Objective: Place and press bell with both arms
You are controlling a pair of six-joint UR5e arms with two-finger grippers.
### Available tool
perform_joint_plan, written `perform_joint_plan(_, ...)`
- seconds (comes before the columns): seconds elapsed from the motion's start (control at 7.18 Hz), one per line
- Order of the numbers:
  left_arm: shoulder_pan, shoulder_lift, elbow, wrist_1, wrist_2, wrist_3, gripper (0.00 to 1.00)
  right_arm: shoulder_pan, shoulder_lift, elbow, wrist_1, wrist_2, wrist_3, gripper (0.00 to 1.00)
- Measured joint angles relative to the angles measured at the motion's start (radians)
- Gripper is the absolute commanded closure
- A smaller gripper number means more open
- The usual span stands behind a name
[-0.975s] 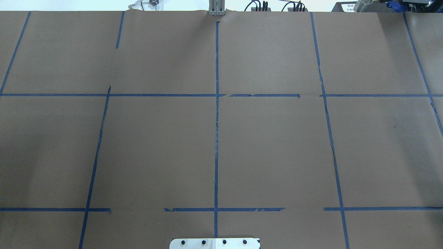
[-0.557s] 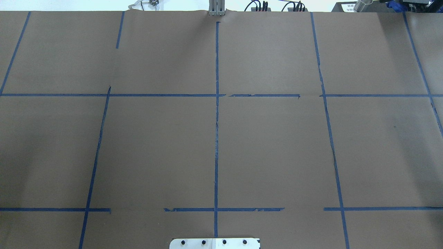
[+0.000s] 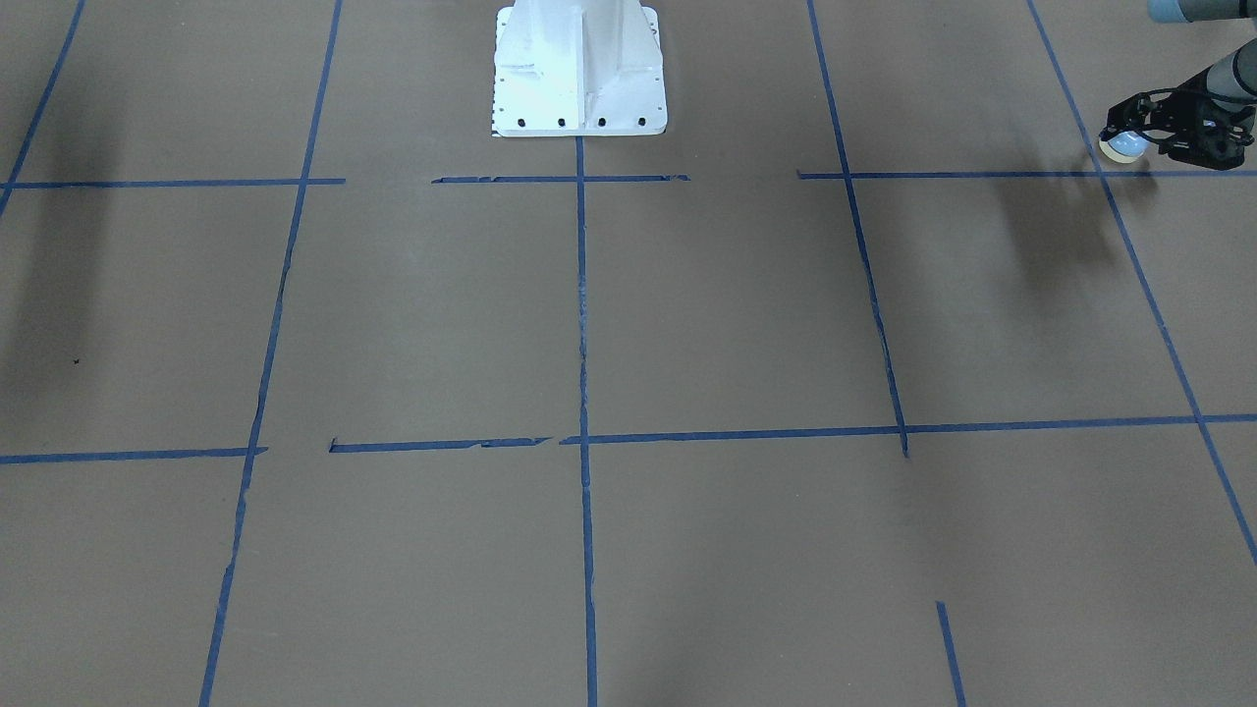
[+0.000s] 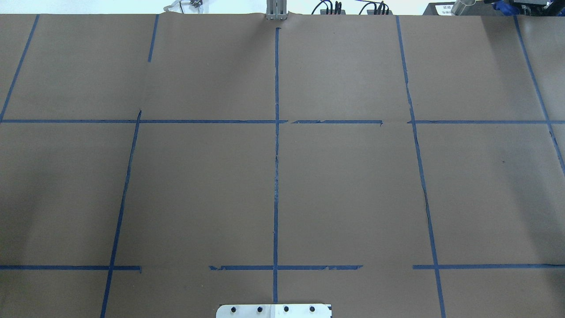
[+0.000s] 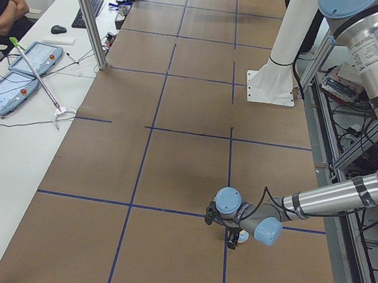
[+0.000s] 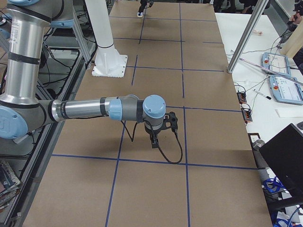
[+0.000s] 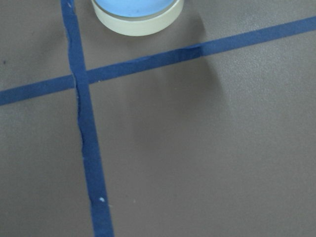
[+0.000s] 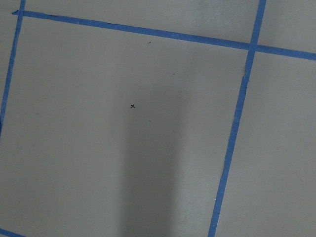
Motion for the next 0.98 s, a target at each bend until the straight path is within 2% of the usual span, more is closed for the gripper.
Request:
perform_joint_plan(0.14, 0.01, 0.0, 0.001, 0.0, 0.0, -0.003, 0.0, 0.0, 0.0, 0.001, 0.0, 0.002, 0.0, 0.0)
perform_joint_plan(0.28, 0.02, -0.001, 0.001, 0.0, 0.0, -0.01, 0.22, 0.0, 0.0, 0.004, 0.0, 0.002, 0.0, 0.0)
perform_joint_plan(0.42, 0.027, -0.001, 0.001, -0.002, 0.0, -0.017, 0.49, 0.0, 0.0, 0.009, 0.0, 0.003, 0.0, 0.0)
perform_joint_plan(0.7, 0.032, -0.001, 0.001, -0.007, 0.0, -0.025, 0.77, 0.0, 0.0, 0.015, -0.001, 0.003, 0.0, 0.0)
perform_joint_plan(0.84, 0.033, -0.001, -0.001, -0.013, 0.0, -0.031, 0.85, 0.0, 0.0, 0.016, -0.001, 0.004, 0.0, 0.0)
perform_joint_plan(0.98, 0.034, -0.002, -0.013, -0.03, -0.001, -0.05, 0.87, 0.0, 0.0, 0.021, -0.002, 0.005, 0.001, 0.0)
